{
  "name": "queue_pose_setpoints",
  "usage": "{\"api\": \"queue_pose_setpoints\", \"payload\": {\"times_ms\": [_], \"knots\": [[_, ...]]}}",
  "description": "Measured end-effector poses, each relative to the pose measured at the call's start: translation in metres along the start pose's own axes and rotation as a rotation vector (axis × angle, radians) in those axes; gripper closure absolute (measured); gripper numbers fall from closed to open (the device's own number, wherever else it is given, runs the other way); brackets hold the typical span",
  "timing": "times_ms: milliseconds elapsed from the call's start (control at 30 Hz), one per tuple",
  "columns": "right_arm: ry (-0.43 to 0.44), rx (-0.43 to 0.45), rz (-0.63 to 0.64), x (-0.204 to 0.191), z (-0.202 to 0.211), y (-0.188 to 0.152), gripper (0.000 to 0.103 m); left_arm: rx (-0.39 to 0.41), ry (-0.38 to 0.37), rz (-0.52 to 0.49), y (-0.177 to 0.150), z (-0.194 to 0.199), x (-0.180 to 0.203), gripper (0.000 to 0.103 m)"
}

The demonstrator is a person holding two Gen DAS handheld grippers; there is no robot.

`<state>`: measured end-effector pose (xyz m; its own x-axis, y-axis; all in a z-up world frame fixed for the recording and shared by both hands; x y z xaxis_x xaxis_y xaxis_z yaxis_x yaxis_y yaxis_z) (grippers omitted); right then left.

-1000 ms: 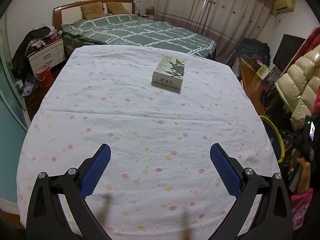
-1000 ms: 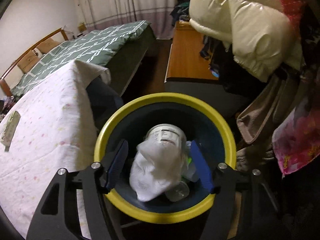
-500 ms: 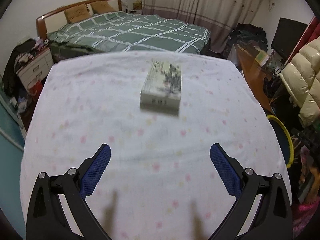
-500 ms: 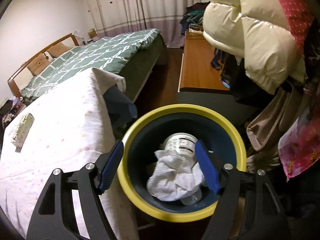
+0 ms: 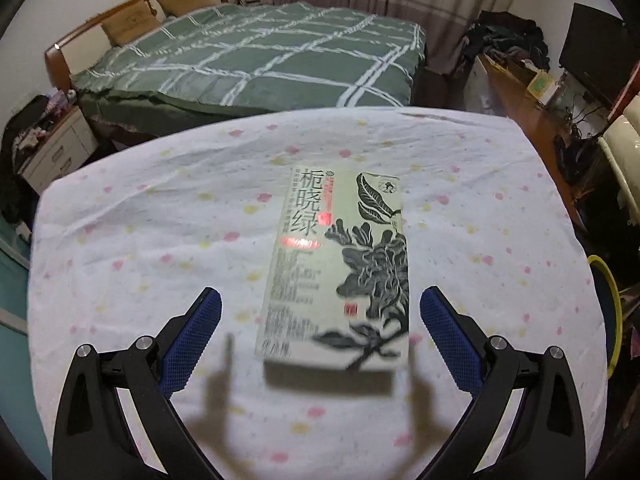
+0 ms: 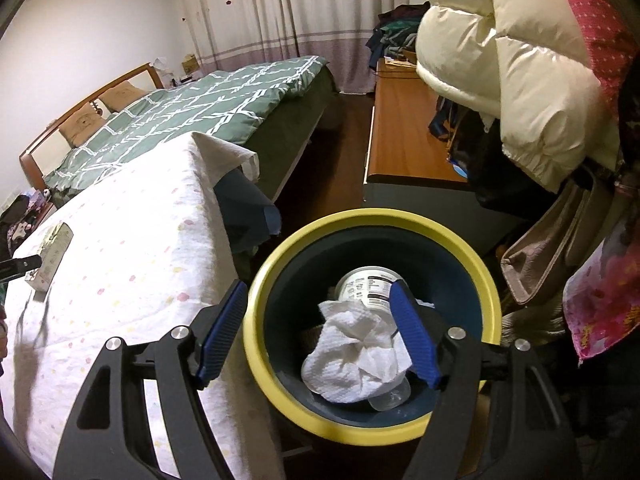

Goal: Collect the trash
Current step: 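Grasp the pale green printed tea box with the left gripper and lift, then carry the tea box over the yellow bin and open the left gripper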

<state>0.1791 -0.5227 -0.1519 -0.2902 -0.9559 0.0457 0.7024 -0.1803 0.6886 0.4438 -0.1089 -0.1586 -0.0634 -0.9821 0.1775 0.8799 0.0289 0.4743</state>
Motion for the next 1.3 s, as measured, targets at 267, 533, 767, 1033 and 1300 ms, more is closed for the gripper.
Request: {"api": "queue_pose_setpoints", "payload": {"times_ms": [267, 533, 767, 1033, 1300], "knots": [[0.007, -0.013, -0.010, 0.003, -0.006, -0.003, 0.033, -0.055, 0.045, -0.016, 0.016, -0.036, 0.006, 0.005], [0.030, -0.019, -0.001, -0.003, -0.007, -0.005, 0.033, -0.048, 0.055, -0.043, 0.022, -0.041, 0.018, 0.031], [0.041, 0.000, -0.009, 0.001, 0.008, -0.013, 0.033, -0.023, 0.035, -0.076, -0.003, -0.012, 0.036, 0.032], [0.019, 0.014, -0.021, 0.022, 0.036, -0.036, 0.033, 0.004, -0.052, -0.190, -0.054, 0.045, 0.102, 0.032], [-0.004, 0.013, -0.025, 0.046, 0.062, -0.071, 0.033, -0.022, -0.182, -0.367, -0.120, 0.076, 0.220, 0.031]]}}
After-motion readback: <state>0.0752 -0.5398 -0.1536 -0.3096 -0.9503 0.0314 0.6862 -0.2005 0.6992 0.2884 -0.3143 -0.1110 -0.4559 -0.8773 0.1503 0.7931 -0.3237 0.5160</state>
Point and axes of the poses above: each gripper's, at about its wrist camera, not at the fingertips, and z roughly against the way its jaws point, x to its right, y to its top, the point moved 5 cm from there along -z, roughly the way its jaws point, and after that the axes turned 15 degrees about z, right-handed, at the moved point
